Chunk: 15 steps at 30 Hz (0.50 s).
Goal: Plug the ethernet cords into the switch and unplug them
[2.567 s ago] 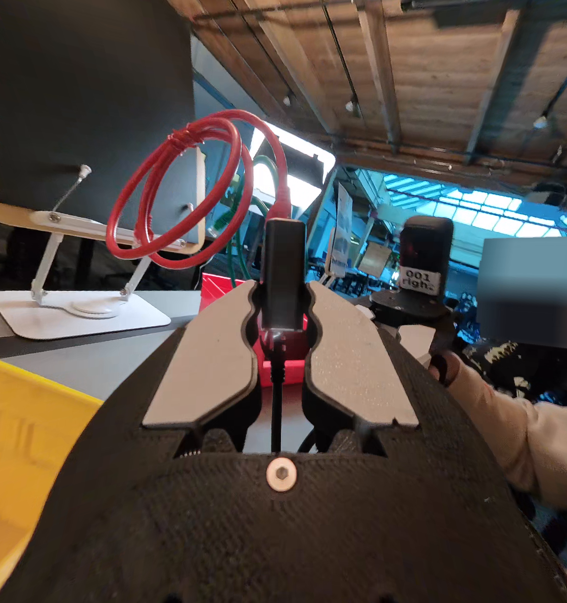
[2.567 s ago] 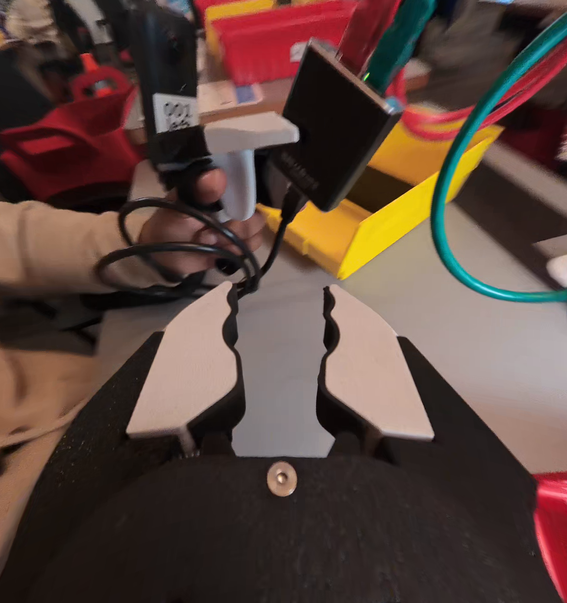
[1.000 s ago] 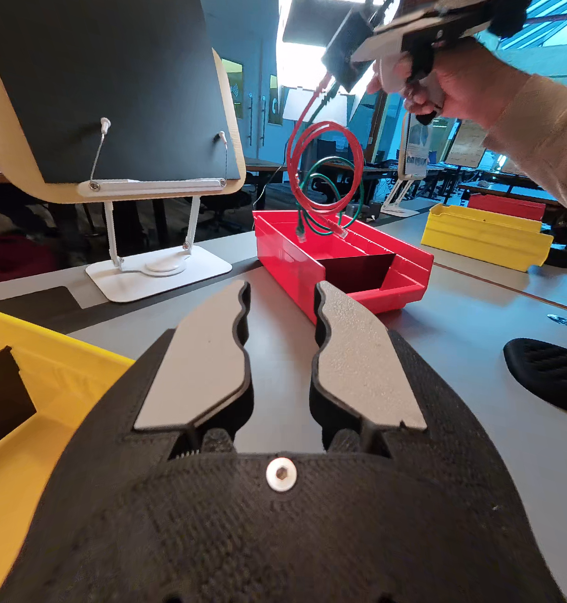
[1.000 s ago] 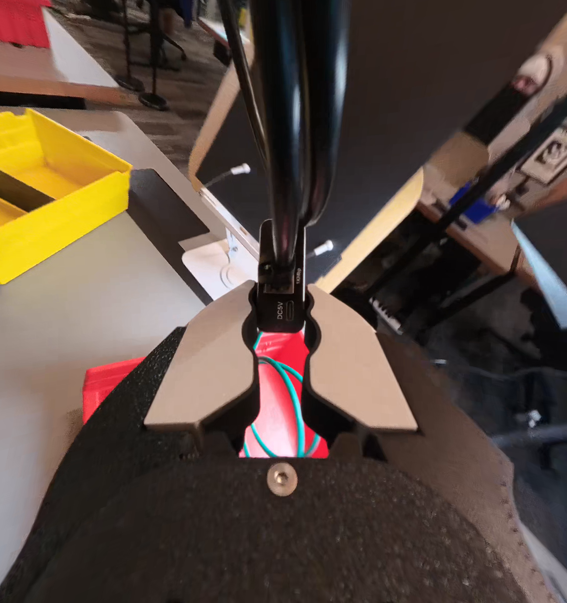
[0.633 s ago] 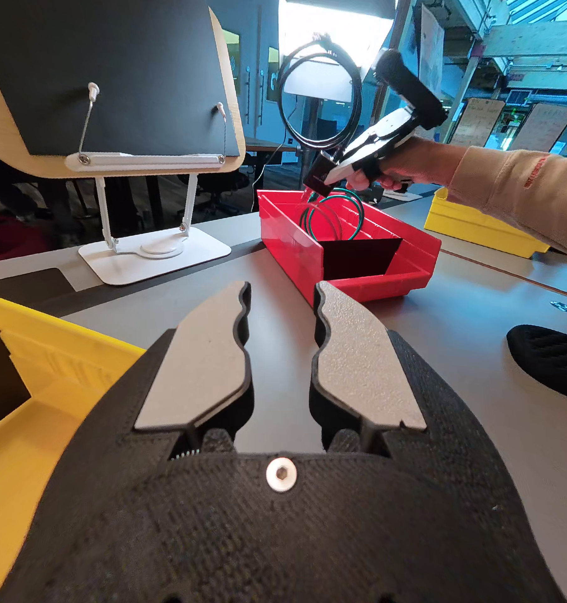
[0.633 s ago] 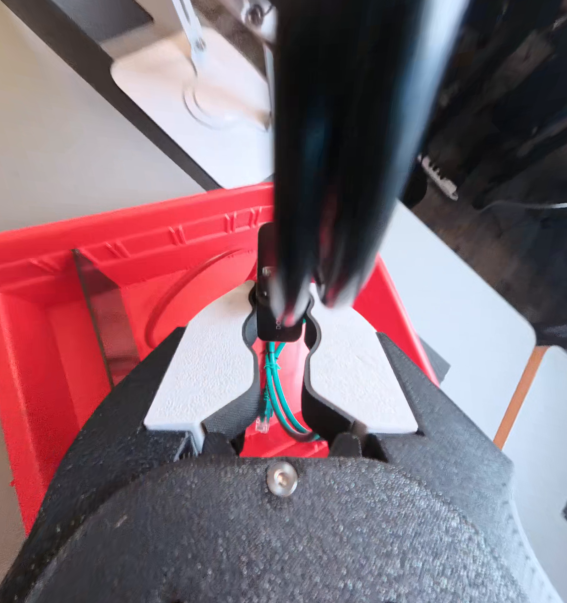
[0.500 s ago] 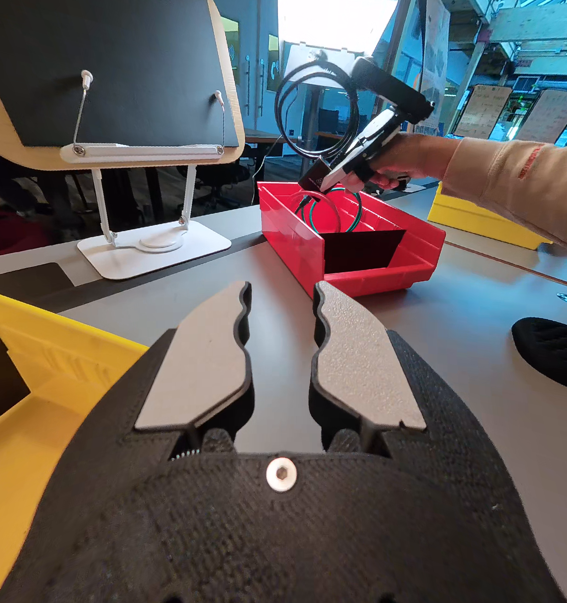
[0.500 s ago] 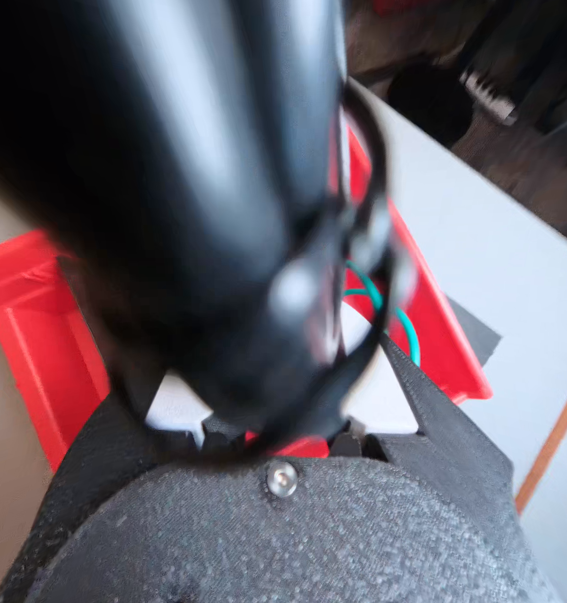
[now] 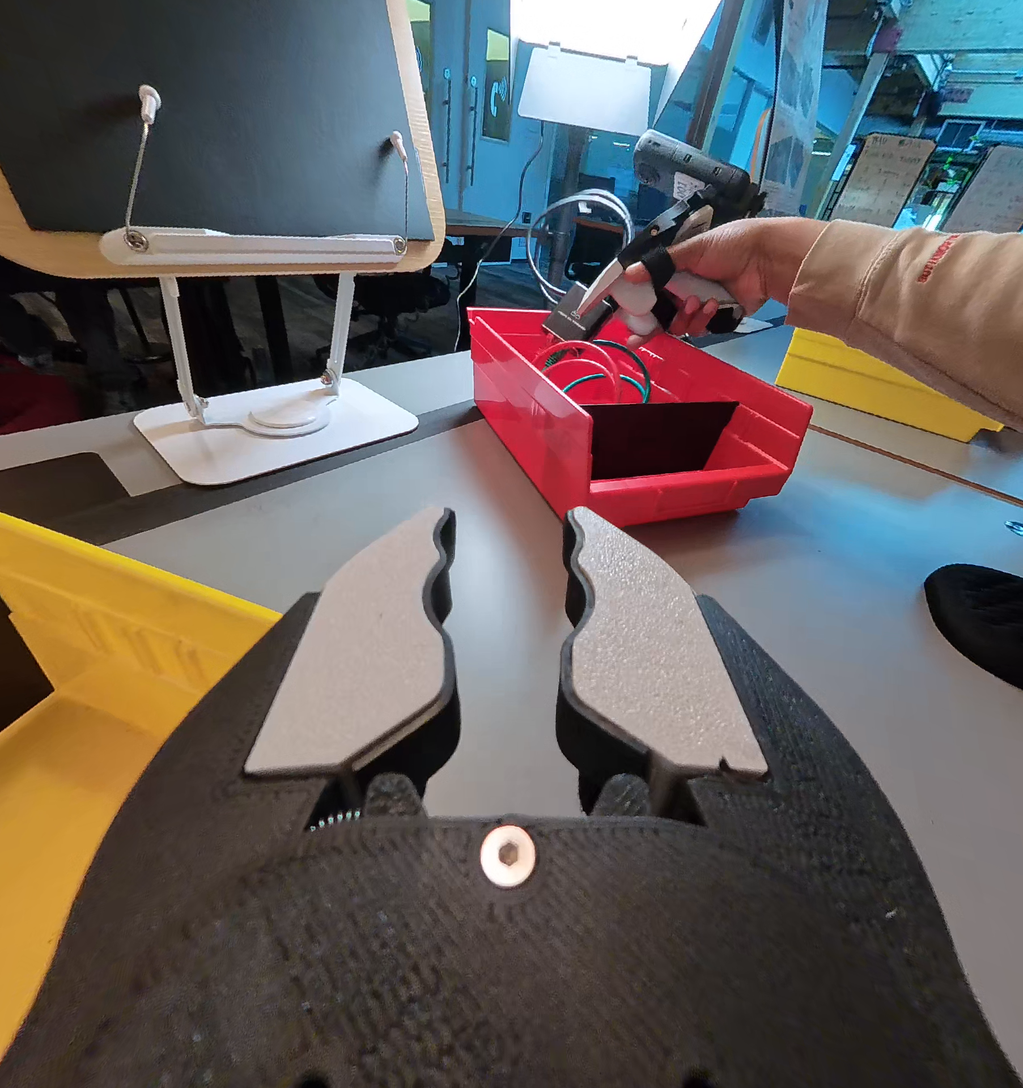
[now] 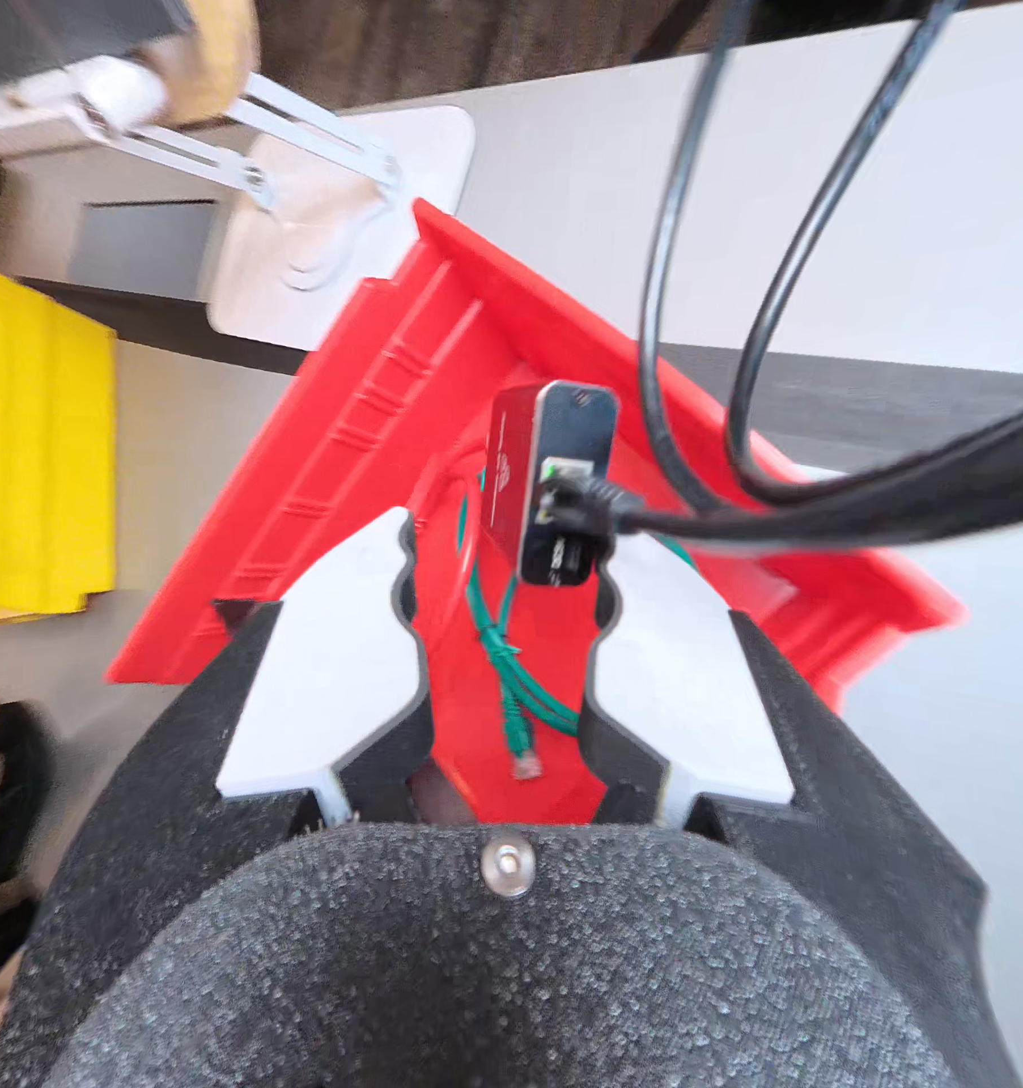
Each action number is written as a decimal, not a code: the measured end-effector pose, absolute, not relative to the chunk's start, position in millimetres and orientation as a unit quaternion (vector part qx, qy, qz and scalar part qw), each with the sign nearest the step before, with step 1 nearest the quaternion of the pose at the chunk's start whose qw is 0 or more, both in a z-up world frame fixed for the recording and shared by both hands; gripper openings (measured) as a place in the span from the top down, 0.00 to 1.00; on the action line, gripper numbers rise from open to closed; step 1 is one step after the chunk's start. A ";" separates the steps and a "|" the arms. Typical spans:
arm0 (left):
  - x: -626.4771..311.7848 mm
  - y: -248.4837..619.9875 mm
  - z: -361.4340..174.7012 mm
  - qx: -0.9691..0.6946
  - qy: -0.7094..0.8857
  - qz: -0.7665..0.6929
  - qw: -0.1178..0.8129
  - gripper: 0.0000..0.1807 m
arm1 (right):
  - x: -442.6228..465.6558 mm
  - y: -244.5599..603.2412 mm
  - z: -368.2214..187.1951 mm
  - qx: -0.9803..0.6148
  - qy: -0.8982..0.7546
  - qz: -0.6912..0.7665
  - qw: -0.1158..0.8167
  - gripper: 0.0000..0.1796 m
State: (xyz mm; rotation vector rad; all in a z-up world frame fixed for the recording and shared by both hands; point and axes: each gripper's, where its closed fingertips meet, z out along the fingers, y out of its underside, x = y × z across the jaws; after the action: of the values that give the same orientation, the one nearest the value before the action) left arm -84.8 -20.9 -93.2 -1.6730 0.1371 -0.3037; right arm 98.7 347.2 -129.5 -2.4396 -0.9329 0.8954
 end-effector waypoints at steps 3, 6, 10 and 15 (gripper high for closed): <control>-87.0 -22.0 -90.4 -0.737 0.063 -0.124 0.661 0.81 | 114.5 357.2 -117.4 -0.869 -0.332 0.277 0.241 0.61; -93.7 -23.0 -85.9 -0.738 0.063 -0.107 0.664 0.80 | 137.0 360.5 -95.1 -0.852 -0.367 0.176 0.329 0.60; -112.2 -27.3 -76.3 -0.746 0.066 -0.072 0.659 0.78 | 113.2 291.1 -53.8 -0.738 -0.483 0.205 0.424 0.63; -161.4 -48.1 -81.2 -0.814 0.098 0.006 0.573 0.73 | 93.9 159.9 -94.0 -0.627 -0.661 0.163 0.378 0.65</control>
State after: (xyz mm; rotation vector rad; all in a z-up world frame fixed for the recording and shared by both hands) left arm -161.4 -48.1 -81.2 -1.9080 0.2301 0.0148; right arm 93.9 159.9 -94.0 -1.6025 -1.6901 0.4161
